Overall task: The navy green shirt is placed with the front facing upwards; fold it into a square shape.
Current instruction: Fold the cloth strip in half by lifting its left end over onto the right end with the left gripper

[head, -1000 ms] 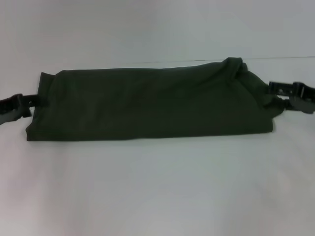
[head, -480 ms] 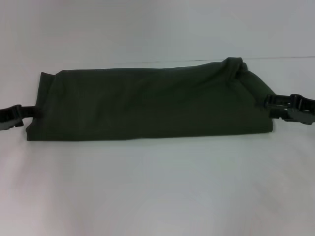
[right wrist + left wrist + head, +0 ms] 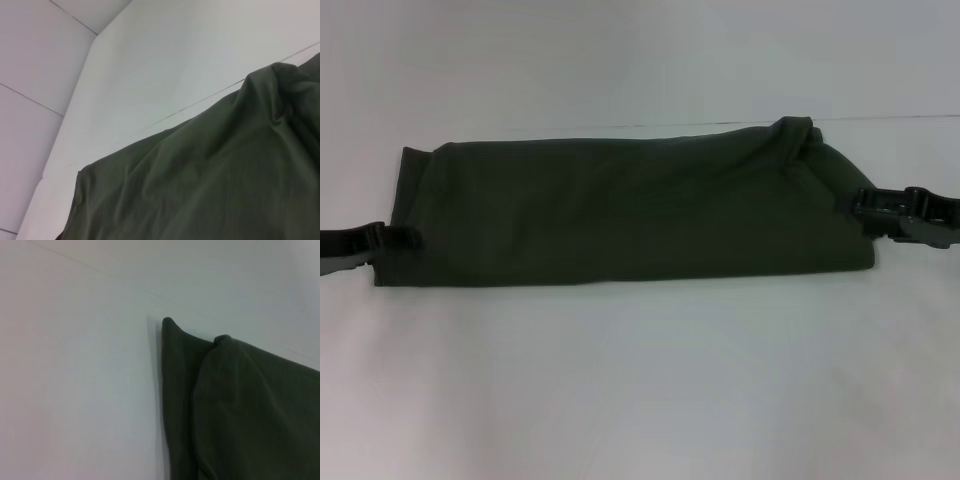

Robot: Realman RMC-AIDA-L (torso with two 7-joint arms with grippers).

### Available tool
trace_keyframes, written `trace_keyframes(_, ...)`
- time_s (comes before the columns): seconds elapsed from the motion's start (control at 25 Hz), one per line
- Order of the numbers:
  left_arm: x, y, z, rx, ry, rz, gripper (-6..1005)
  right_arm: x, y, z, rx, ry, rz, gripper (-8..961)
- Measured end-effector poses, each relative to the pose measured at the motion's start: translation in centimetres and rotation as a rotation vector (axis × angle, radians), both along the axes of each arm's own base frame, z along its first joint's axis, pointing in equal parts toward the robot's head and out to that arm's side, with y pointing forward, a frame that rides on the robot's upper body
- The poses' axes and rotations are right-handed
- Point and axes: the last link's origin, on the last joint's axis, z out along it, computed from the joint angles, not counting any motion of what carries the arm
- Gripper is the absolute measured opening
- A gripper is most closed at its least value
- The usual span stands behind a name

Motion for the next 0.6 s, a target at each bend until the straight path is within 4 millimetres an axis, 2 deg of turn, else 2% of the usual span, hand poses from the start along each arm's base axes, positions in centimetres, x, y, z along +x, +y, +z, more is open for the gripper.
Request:
trace_keyframes(0.36,0.0,-0.18,-0.06,-0.017,0.021,-0.026,658,-0.09,0.21,0.06,0.006,-0.004,0.001,868)
trace_keyframes(0.6,0.34,0.03,-0.32,-0.038,0.044,-0.042,400,-0.24,0.35,0.1,0.008,-0.005,0.004,869)
